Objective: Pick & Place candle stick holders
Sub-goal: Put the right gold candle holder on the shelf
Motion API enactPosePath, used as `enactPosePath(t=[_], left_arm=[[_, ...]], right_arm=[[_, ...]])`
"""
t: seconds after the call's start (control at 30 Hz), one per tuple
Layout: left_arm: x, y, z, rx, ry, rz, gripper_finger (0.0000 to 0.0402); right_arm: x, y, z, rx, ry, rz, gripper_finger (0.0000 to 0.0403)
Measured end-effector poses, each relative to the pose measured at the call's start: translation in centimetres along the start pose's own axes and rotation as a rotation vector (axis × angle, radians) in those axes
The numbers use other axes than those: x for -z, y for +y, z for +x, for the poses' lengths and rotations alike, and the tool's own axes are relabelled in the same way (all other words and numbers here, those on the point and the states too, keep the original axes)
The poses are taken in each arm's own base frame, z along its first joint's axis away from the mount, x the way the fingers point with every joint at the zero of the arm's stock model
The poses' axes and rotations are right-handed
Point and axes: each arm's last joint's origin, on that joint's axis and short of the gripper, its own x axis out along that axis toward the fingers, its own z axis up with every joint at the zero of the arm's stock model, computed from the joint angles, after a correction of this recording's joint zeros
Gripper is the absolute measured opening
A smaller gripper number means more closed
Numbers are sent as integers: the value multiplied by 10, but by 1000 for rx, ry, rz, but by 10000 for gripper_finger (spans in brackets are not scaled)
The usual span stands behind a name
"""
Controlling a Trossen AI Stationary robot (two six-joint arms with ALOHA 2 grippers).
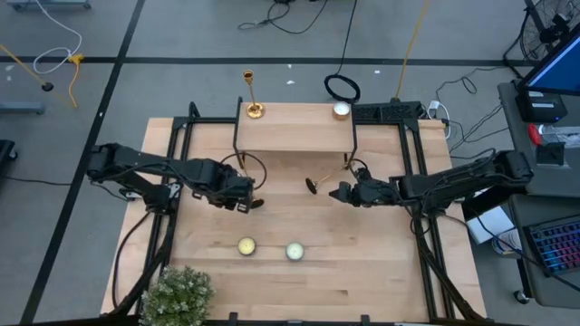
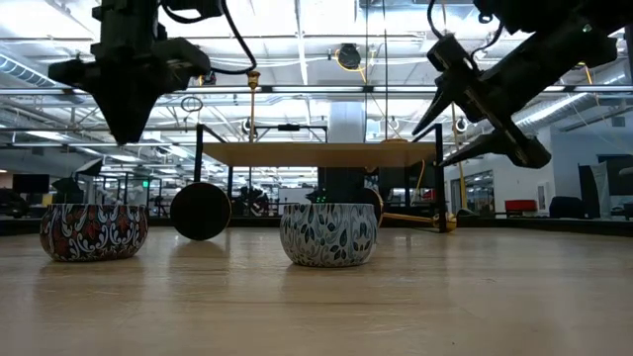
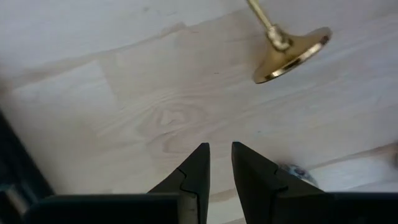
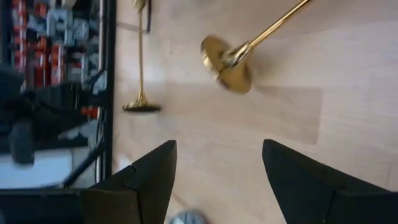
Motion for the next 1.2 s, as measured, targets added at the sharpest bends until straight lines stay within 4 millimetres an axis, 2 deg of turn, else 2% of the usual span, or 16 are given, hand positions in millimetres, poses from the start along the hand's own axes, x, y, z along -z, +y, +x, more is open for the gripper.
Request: enactPosePath(t=[0.4, 0.63, 1.03, 1.2], left_arm=[[0, -3, 0, 30, -9, 108, 72], [2, -3, 0, 32, 7, 177, 72], [2, -3, 0, 26, -13, 267, 72], [0, -3, 0, 25, -14, 286, 72]], right_arm=[[-8, -12, 34, 74, -50, 248, 238], [-19, -19, 52, 86, -107, 359, 238], [-38, -23, 65, 54, -229, 437, 237], [-43, -24, 65, 57, -279, 444, 216]])
